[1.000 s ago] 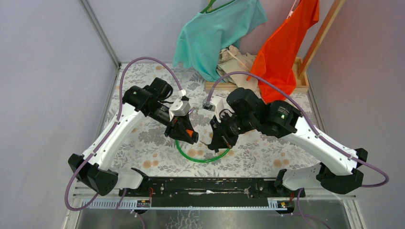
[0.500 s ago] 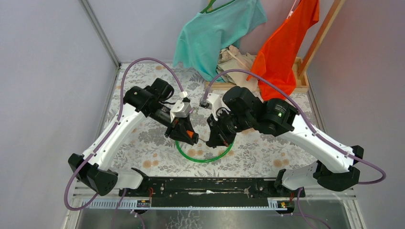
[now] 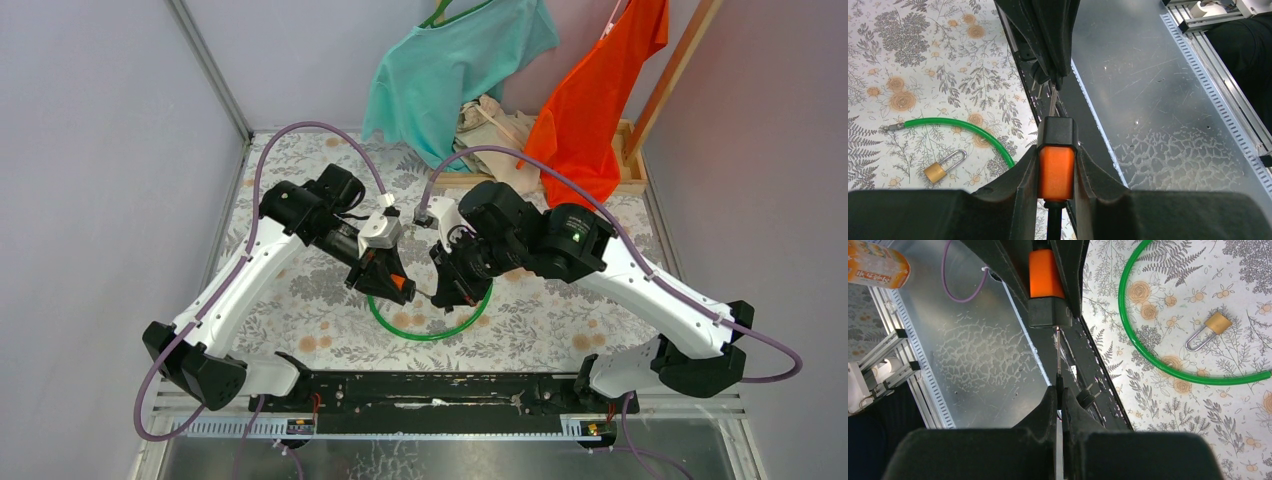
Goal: Unlock with the key
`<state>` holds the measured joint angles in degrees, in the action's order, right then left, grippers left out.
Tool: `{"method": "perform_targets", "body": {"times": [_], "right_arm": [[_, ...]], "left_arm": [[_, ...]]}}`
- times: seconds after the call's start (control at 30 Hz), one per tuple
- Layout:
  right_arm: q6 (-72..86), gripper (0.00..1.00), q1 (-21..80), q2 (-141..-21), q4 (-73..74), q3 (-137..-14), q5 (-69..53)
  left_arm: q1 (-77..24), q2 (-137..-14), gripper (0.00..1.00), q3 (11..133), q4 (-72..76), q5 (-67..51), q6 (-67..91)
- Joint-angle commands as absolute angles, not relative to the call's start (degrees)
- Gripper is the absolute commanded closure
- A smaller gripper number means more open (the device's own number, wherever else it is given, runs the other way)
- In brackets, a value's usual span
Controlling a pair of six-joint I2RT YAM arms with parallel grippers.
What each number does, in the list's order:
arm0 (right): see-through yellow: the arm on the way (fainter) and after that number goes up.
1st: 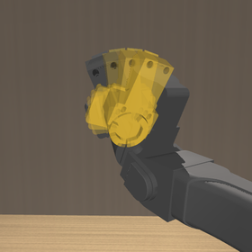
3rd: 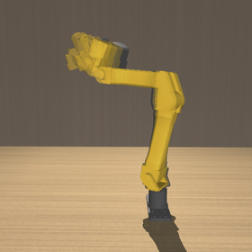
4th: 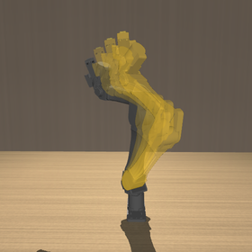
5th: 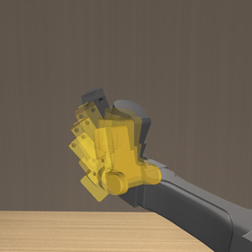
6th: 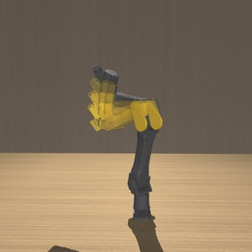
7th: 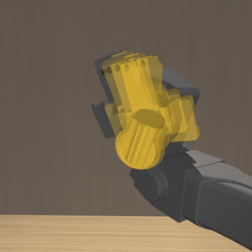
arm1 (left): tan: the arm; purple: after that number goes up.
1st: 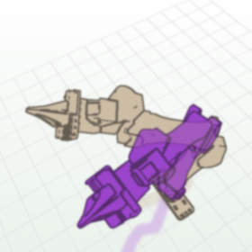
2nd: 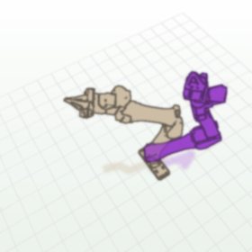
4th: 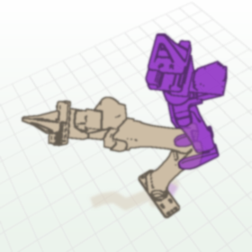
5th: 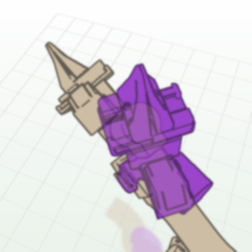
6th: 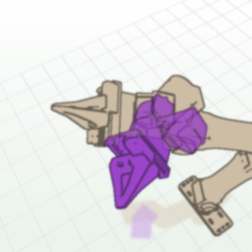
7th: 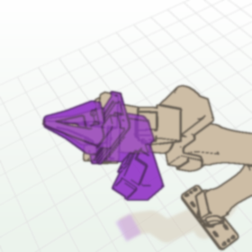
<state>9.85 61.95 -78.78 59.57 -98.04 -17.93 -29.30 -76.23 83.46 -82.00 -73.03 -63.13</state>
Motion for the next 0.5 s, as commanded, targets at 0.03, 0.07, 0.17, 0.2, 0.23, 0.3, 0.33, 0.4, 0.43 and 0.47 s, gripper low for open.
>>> {"method": "perform_targets", "body": {"times": [0.03, 0.07, 0.17, 0.2, 0.23, 0.3, 0.33, 0.4, 0.43, 0.47], "right_arm": [[8.8, 1.0, 62.5, -79.3, 58.9, -100.1, -16.8], [8.9, 1.0, 62.6, -79.2, 58.9, -100.0, -16.7], [8.8, 1.0, 62.9, -79.3, 59.0, -99.9, -16.5], [8.9, 1.0, 62.9, -79.3, 59.0, -100.0, -16.5], [8.9, 1.0, 63.1, -79.3, 58.9, -100.1, -16.7], [8.9, 1.0, 63.4, -79.4, 58.8, -100.1, -16.8], [8.8, 1.0, 63.5, -79.4, 58.7, -100.2, -16.9], [8.8, 1.0, 63.7, -79.5, 58.6, -100.1, -17.0], [8.8, 1.0, 63.7, -79.5, 58.5, -100.1, -17.2], [8.9, 1.0, 63.8, -79.5, 58.5, -100.1, -17.2]], "left_arm": [[-29.9, -75.3, 1.0, 85.2, -83.1, -74.5, -64.2], [-29.9, -75.4, 1.0, 85.2, -83.1, -74.5, -64.2], [-29.9, -75.5, 1.0, 85.1, -83.1, -74.4, -64.5], [-29.9, -75.5, 1.0, 85.1, -83.1, -74.3, -64.6], [-29.9, -75.5, 1.0, 85.1, -83.0, -74.3, -64.6], [-29.9, -75.6, 1.0, 85.1, -83.0, -74.1, -64.6], [-29.9, -75.6, 1.0, 85.1, -82.9, -74.0, -64.6], [-29.9, -75.7, 1.0, 85.2, -82.9, -74.0, -64.6], [-29.9, -75.8, 1.0, 85.2, -82.8, -74.0, -64.6], [-29.9, -75.7, 1.0, 85.2, -82.8, -73.9, -64.6]]}}
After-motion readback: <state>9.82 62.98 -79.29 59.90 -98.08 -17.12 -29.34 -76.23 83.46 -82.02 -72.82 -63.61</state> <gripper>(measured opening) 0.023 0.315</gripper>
